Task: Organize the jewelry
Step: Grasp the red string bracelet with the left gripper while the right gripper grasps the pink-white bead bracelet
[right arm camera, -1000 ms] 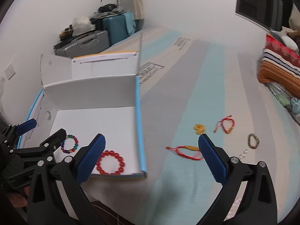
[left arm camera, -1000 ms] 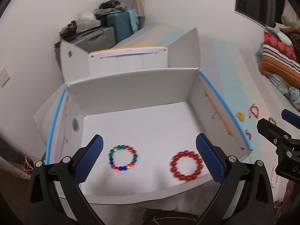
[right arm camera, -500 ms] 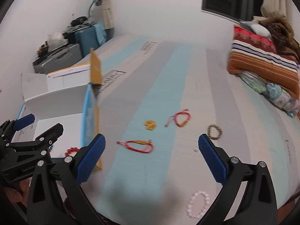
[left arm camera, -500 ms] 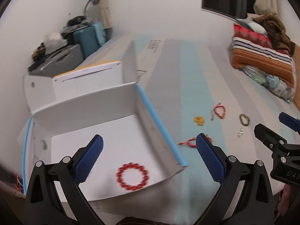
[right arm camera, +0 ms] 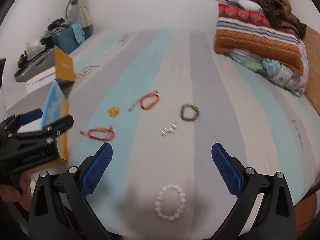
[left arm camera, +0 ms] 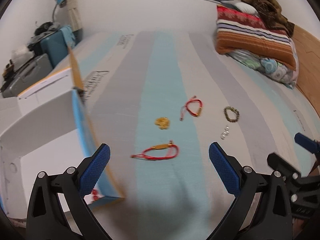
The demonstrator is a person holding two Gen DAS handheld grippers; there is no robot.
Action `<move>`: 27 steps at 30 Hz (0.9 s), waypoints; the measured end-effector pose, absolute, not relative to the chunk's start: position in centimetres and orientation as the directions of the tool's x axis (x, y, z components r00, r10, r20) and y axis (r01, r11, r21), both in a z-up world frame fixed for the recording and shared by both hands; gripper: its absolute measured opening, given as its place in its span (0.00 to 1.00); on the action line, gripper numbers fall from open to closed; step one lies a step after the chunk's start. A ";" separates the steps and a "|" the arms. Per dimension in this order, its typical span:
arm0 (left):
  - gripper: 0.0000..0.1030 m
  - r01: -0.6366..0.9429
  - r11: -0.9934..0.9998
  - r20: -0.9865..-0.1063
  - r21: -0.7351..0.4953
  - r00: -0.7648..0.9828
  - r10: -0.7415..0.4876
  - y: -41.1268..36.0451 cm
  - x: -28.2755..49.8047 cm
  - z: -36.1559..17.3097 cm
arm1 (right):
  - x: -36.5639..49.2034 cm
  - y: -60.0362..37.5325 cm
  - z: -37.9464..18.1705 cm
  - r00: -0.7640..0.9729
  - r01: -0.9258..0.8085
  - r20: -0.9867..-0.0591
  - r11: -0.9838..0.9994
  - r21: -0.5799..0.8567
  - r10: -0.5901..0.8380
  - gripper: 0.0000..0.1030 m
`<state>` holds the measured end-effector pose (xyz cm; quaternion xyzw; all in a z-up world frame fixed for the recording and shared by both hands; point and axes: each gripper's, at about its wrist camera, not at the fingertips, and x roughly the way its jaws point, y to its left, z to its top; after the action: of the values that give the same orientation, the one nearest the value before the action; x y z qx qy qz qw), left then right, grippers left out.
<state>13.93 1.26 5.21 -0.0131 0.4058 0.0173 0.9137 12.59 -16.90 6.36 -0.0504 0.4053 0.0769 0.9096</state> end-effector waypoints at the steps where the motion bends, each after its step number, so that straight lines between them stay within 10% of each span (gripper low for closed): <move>1: 0.95 -0.036 0.999 -0.747 -0.010 0.665 0.016 0.9 14.2 4.8 | 12.7 -17.5 5.7 0.653 -0.173 -0.752 0.984 -0.035 0.088 0.93; 27: 0.94 -0.001 0.999 -0.832 -0.051 0.554 -0.042 -0.8 20.5 -7.7 | 13.0 -23.5 -8.4 0.473 -0.087 -0.880 0.996 -0.006 0.036 0.91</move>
<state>20.55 -0.75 -7.69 -0.0230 0.4722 -0.0115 0.8811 13.03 -23.55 -8.38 -0.0248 0.5122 0.0358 0.8577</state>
